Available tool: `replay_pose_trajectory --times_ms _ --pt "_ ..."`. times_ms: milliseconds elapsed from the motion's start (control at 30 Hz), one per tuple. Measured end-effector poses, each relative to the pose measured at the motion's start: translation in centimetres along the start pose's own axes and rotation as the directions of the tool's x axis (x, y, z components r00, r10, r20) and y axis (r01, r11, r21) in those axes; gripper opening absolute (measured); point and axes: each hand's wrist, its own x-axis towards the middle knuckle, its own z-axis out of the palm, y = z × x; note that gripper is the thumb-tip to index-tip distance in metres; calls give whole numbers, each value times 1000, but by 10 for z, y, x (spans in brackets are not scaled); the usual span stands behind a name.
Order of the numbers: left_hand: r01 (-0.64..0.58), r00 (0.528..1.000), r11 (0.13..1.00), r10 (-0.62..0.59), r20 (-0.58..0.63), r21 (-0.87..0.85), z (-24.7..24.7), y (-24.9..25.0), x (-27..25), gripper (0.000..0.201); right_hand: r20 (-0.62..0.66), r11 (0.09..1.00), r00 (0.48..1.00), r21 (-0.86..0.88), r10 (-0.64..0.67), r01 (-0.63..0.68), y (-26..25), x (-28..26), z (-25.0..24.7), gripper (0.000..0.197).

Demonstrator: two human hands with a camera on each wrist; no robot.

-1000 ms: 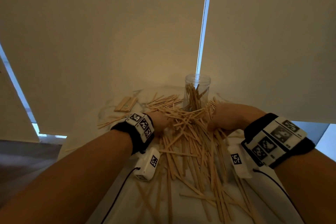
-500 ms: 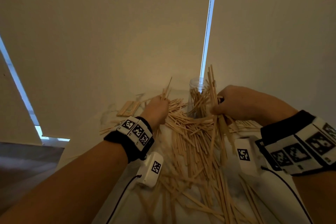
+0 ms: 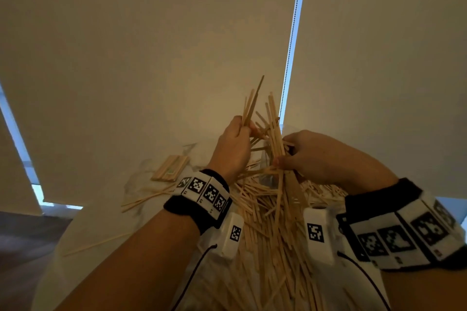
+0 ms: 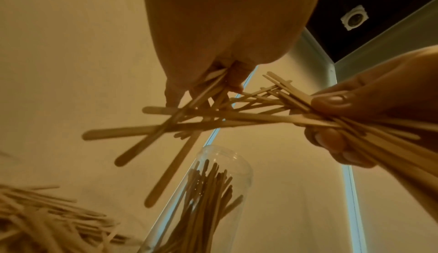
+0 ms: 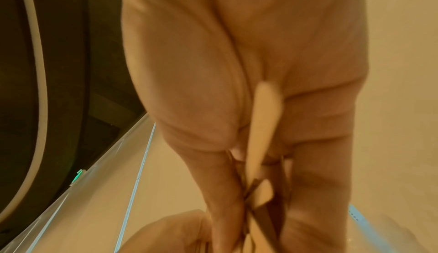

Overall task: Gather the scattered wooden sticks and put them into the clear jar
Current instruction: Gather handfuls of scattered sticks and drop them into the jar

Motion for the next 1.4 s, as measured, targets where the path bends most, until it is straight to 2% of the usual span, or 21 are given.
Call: replay_pose_trajectory --times_ms 100,233,333,433,600,667,733,800,867,933,1033,1133,1267,1400 --pt "-34 999 999 34 17 41 6 -14 1 21 -10 997 1000 70 -10 11 6 6 10 8" --pt "-63 997 995 65 -30 73 9 -30 3 18 37 979 999 202 -37 29 10 10 19 6" --pt "-69 998 992 67 20 104 11 -30 2 17 -6 968 999 247 -41 41 12 14 15 11" --pt "-76 996 989 71 46 129 13 -24 -3 24 -77 961 995 265 -66 84 15 15 10 15" --pt "-4 991 992 -13 132 130 18 -7 -17 64 -206 951 977 287 -60 119 18 18 13 14" --pt "38 988 994 -52 142 99 21 -1 -20 74 -271 965 962 236 -44 111 17 20 18 13" --pt "81 986 996 -84 148 27 22 0 -20 90 -340 983 940 155 -40 98 16 23 26 3" --pt "161 973 986 -151 174 -45 24 -1 -18 107 -389 991 920 98 -48 94 16 27 35 4" --pt "242 960 962 -219 173 -125 25 -3 -15 114 -399 989 916 109 -49 100 12 28 43 3" --pt "275 954 939 -239 182 -209 25 -5 -12 104 -402 983 912 114 -85 142 7 28 50 4" --pt "288 944 920 -225 243 -266 22 -7 -9 62 -405 985 905 51 -133 167 4 31 62 12" --pt "355 930 875 -293 224 -329 20 -4 -7 41 -313 982 932 -104 -182 157 3 34 73 35" --pt "361 933 882 -337 131 -304 20 -12 -4 29 -168 960 959 -205 -226 190 4 31 76 45" --pt "343 939 882 -330 96 -325 19 -19 -2 24 -159 975 963 -75 -217 208 7 30 65 39"
